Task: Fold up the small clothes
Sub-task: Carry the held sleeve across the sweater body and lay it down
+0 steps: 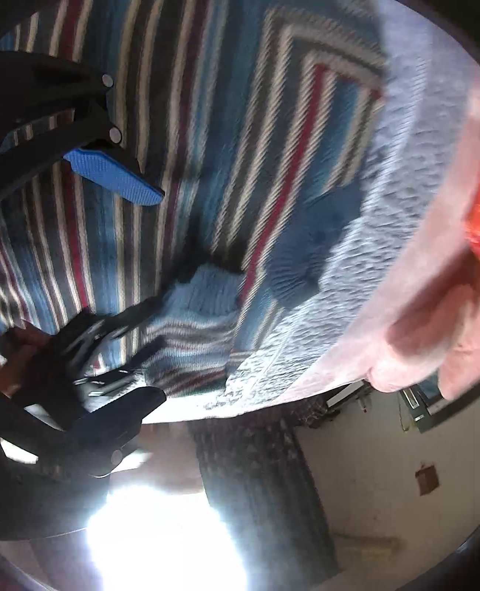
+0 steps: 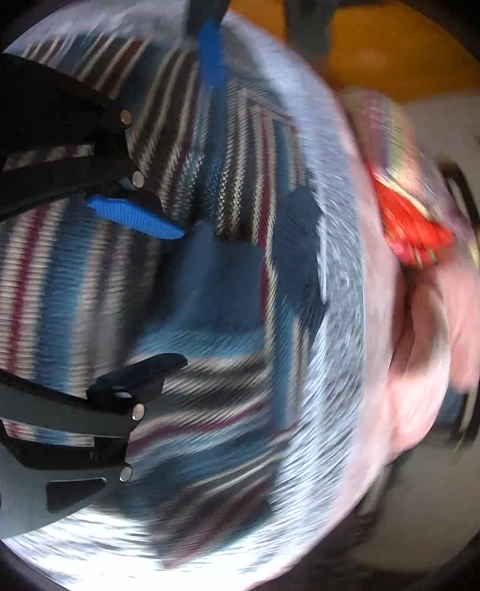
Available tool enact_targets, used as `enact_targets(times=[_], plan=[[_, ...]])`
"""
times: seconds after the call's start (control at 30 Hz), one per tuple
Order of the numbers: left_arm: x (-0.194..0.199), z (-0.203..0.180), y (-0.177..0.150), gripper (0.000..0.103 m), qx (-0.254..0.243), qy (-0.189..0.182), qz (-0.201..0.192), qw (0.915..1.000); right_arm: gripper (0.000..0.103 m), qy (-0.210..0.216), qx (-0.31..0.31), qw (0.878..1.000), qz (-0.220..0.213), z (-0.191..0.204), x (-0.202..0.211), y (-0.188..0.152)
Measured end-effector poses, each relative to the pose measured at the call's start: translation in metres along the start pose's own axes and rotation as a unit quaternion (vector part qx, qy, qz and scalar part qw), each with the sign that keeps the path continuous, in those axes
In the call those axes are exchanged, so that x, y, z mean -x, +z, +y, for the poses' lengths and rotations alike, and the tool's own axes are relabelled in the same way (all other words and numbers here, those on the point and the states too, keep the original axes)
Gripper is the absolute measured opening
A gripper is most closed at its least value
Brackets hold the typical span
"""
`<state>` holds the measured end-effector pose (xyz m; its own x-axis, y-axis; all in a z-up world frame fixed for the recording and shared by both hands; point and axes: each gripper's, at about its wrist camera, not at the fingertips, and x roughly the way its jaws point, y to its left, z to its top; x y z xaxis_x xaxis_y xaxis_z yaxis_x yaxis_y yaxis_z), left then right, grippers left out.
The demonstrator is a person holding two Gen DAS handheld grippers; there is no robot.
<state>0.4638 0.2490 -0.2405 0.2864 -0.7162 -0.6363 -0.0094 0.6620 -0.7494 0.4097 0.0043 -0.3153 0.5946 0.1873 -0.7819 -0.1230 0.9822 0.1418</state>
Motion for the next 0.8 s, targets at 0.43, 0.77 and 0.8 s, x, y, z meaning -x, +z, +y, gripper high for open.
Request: enact_targets(times=[0.43, 0.77, 0.8], plan=[[-0.112, 0.015, 0.012, 0.064, 0.100, -0.036, 0.049, 0.9932, 0.059, 0.101, -0.166, 0.980, -0.049, -0.023, 0.034, -0.079], [-0.093, -0.028, 0.030, 0.009, 0.031, 0.022, 0.058, 0.9976, 0.059, 0.115, -0.175, 0.976, -0.055, -0.026, 0.033, -0.080], [-0.082, -0.040, 0.033, 0.009, 0.014, 0.022, 0.054, 0.9982, 0.059, 0.117, -0.175, 0.976, -0.053, -0.025, 0.031, -0.080]])
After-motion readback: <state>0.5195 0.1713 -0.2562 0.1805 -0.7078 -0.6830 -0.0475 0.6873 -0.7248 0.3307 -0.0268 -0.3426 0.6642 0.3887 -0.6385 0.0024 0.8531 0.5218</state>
